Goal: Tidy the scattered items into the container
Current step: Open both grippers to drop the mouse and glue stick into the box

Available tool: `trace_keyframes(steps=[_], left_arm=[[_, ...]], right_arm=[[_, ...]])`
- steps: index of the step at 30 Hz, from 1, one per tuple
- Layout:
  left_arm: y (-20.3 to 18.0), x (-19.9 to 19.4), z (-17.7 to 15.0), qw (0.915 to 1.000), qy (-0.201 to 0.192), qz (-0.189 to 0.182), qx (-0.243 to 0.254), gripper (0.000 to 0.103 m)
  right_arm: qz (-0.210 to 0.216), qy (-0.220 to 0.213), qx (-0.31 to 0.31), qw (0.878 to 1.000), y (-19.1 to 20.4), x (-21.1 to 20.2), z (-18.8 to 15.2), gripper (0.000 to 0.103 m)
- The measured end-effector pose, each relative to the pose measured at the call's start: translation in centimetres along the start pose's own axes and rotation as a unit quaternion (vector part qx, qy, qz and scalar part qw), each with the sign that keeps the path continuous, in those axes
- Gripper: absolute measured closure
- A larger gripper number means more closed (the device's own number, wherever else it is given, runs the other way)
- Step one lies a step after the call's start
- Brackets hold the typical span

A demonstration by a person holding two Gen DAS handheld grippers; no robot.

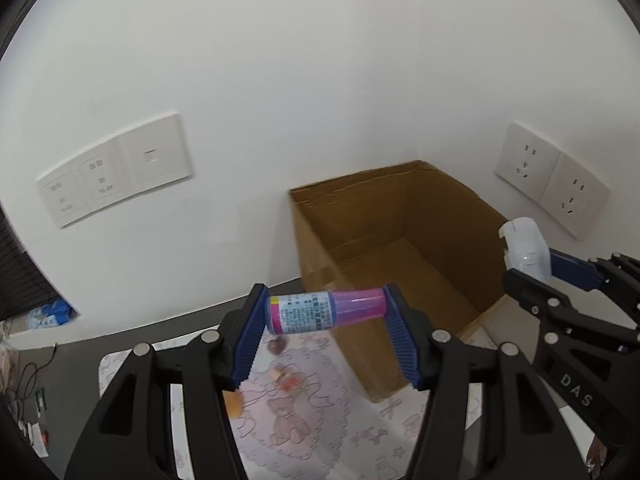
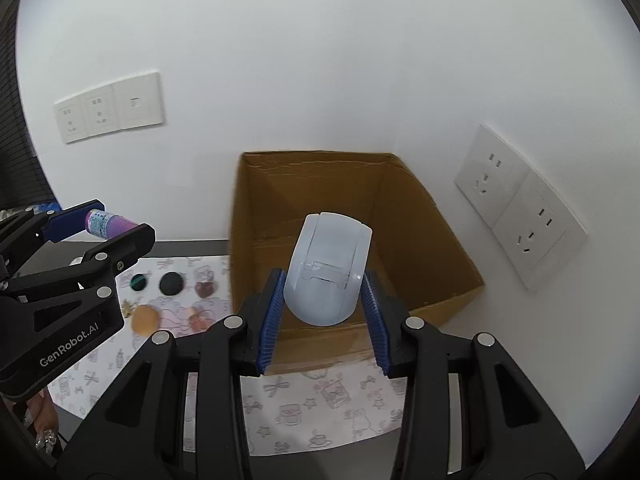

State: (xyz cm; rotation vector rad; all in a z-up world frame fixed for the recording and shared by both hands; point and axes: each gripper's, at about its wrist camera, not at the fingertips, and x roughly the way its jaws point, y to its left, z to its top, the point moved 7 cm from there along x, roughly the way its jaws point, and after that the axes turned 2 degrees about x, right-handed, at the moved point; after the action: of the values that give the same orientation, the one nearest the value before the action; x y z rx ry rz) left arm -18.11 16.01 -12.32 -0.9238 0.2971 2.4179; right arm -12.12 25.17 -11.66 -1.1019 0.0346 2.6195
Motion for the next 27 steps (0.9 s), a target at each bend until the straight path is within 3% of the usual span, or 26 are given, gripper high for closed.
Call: trace_keyframes(steps=[13, 22, 27], left_arm=[[-5.4, 5.4, 2.9, 0.9990, 0.009, -0.039, 0.022, 0.046], [-5.7, 7.3, 3.5, 0.9990, 0.016, -0.033, 0.024, 0.046], [-4.4, 8.1, 3.8, 0.9999, 0.013, -0.010, 0.000, 0.046]], right_arm=[[-0.042, 0.022, 0.029, 0.998, -7.0, 4.6, 0.1, 0.063], [-0.038, 0.025, 0.033, 0.998, -8.1, 6.7, 0.4, 0.063], [-0.036, 0.026, 0.039, 0.998, -8.3, 7.3, 0.4, 0.062]])
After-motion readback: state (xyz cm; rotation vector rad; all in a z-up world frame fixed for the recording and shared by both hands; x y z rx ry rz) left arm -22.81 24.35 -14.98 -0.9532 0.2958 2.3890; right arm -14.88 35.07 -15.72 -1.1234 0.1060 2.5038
